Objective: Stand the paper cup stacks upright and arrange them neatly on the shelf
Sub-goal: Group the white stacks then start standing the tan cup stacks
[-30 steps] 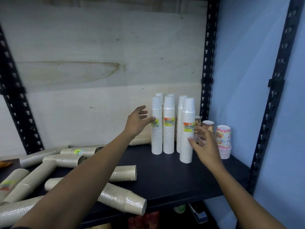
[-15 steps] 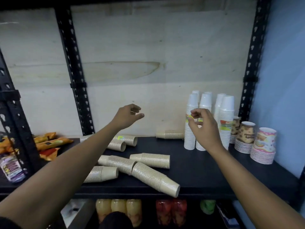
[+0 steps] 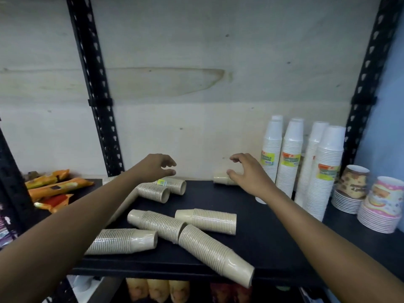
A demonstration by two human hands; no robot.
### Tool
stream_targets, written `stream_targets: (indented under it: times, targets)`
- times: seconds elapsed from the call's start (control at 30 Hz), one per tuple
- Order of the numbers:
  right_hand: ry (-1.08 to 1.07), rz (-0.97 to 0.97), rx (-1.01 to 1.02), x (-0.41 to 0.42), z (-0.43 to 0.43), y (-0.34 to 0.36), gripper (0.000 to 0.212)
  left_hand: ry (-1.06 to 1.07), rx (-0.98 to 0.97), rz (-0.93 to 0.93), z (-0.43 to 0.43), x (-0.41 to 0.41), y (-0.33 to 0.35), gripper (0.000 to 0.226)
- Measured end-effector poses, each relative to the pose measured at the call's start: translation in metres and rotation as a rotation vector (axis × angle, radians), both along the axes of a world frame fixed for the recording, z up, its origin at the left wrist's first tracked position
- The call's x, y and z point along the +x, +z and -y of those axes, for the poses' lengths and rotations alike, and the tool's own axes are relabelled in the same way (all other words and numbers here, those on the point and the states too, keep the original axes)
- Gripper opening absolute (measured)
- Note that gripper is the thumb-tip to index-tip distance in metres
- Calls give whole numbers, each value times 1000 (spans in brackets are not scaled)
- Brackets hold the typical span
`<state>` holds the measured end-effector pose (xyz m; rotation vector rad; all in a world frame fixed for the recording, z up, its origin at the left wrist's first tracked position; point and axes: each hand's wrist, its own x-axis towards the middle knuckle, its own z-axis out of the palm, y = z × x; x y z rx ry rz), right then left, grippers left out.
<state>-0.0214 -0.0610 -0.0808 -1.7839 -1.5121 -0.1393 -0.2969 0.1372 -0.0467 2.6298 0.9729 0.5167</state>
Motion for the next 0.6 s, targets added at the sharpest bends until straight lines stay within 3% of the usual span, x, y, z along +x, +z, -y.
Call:
stream_targets:
  times: [0.13,0.3,0.47,0.6]
  targets:
    - [-14,31,-116,7,-30,-20,51,12,-2,-112,-27,0,-10,35]
    - [-58,162,-350,16,-59,-42,65,13,-59,-271,-50,6,-20,56]
    - [-112,324,-454,24,-78,-49,73,-28,-97,-376,-70,15,-15,51]
    - [-158,448,-459,25,-88,-51,68,-61,-149,-594,-91,15,-5,50]
